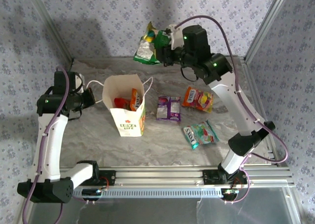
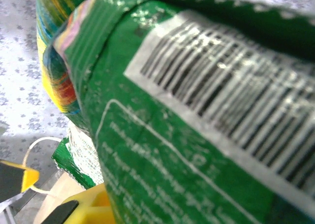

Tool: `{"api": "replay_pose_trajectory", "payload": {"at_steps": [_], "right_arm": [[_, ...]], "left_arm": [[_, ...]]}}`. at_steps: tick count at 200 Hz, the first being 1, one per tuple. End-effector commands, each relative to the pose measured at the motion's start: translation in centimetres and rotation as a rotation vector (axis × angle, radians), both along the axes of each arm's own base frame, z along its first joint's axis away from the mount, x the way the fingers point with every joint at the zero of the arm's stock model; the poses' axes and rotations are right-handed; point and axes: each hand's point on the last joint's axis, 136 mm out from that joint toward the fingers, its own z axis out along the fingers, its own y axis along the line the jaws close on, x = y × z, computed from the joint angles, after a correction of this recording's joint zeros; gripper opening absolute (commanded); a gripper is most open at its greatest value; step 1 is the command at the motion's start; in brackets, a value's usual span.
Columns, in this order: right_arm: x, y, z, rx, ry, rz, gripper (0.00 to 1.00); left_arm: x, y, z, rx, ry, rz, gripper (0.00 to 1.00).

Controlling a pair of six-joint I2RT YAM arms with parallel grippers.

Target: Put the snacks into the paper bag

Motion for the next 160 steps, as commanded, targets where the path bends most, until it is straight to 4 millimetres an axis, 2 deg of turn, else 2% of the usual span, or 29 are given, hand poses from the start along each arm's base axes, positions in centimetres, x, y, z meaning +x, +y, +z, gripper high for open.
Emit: {"api": "replay_pose_trajectory", "payload": {"at_steps": [1,48,105,160], "right_arm": [[-1.2,1.2,2.1,0.008,-0.062,0.071,0.11],[-2.0,3.3,1.0,0.004,-0.021,0.154,0.11],[-3.3,6.5,-2.4,-0.039,0.075,0.281,0.12],[-4.7,8.6,-5.1,-0.095,0.138,0.365,0.12]], "left_arm": [[-0.2,-0.1,0.6,-0.011,-0.032,-0.014,0.05],[0.1,-0.4,0.9,-0.035,-0.040,-0.022,0.06],[0.0,-0.4,1.6,-0.043,-0.061,-0.015,0.06],[-0.4,-0.5,1.6,-0.052,-0.065,-0.011,0.06]]}}
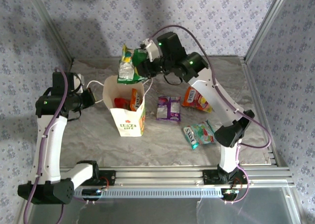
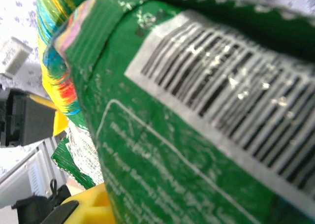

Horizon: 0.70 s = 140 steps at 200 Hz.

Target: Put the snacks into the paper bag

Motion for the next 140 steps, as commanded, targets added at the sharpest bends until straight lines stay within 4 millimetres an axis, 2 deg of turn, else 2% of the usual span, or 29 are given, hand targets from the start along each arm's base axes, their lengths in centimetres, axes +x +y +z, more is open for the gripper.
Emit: {"api": "replay_pose_trajectory", "payload": {"at_steps": [1,53,103,140], "right_arm": [[-1.7,0.8,1.6,0.022,-0.031,0.077,0.12],[-2.9,2.0,0.0,-0.027,-0.021,0.133,0.13],[-3.9,3.3,0.8,-0.018,-0.059,0.158,0.13],[-4.2,4.6,-0.8,-0.025,-0.009,0.170,0.13]], "left_arm": [[-0.1,-0.1,1.2,-0.018,-0.050,0.003,0.06],[-0.3,-0.1,1.4,-0.019,-0.062,0.003,0.06],[-0.4,-0.1,1.4,-0.020,-0.069,0.001,0.06],[-0.7,-0.1,1.5,-0.018,-0.074,-0.002,0.06]]}}
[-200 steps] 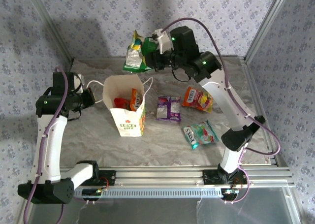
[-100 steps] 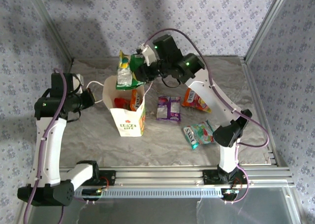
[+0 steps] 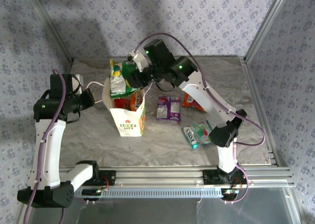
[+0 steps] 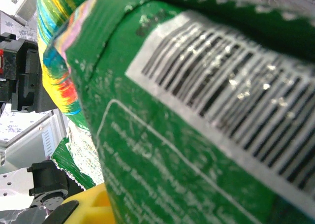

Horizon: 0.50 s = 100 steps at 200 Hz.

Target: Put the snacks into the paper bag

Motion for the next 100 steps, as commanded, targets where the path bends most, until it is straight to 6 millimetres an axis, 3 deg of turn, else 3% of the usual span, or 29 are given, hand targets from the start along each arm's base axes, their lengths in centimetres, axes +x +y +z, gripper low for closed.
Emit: {"api": "replay_pose_trajectory", "payload": {"at_steps": [1,100], "right_arm": [[-0.3,1.1,1.0,0.035,-0.010,0.019,0.13],[1.4,1.7,-2.8,-0.046,0.065,-0.073,0.16]], "left_arm": [[-0.1,0.0,0.6,-0.009,-0.037,0.000,0.06],[-0.3,0.0,0.8,-0.003,-0.039,-0.007,0.06]]}}
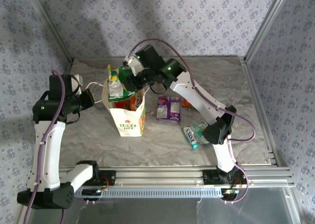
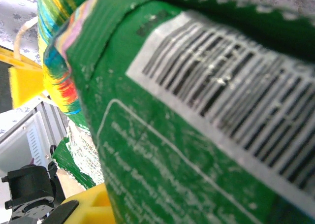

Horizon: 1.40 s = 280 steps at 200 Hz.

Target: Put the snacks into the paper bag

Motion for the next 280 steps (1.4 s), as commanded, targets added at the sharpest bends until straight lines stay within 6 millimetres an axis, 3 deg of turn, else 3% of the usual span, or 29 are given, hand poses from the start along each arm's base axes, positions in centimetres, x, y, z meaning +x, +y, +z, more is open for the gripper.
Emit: {"api": "replay_pose_trajectory", "payload": {"at_steps": [1,39,106,146,280], "right_arm": [[0.0,0.0,1.6,0.027,-0.008,-0.024,0.16],[-0.5,-0.3,1.0,-0.001,0.018,-0.035,0.19],[-1.1,-0.7,0.5,-0.019,0.055,-0.033,0.33],[-1.3,-0.8,1.5,0.001,0.045,-0.034,0.45],[-3.3,-4.4,7.3,0.064,-0.127,-0.013,0.56]], "left_arm": [[-0.1,0.0,0.5,-0.003,-0.029,-0.008,0.06],[0.1,0.0,0.6,-0.002,-0.032,-0.006,0.06],[0.0,-0.1,0.8,-0.009,-0.032,-0.006,0.06],[0.0,-0.1,1.2,-0.010,-0.039,-0.005,0.06],[-0.2,-0.1,1.3,-0.011,-0.048,-0.009,0.06]]}}
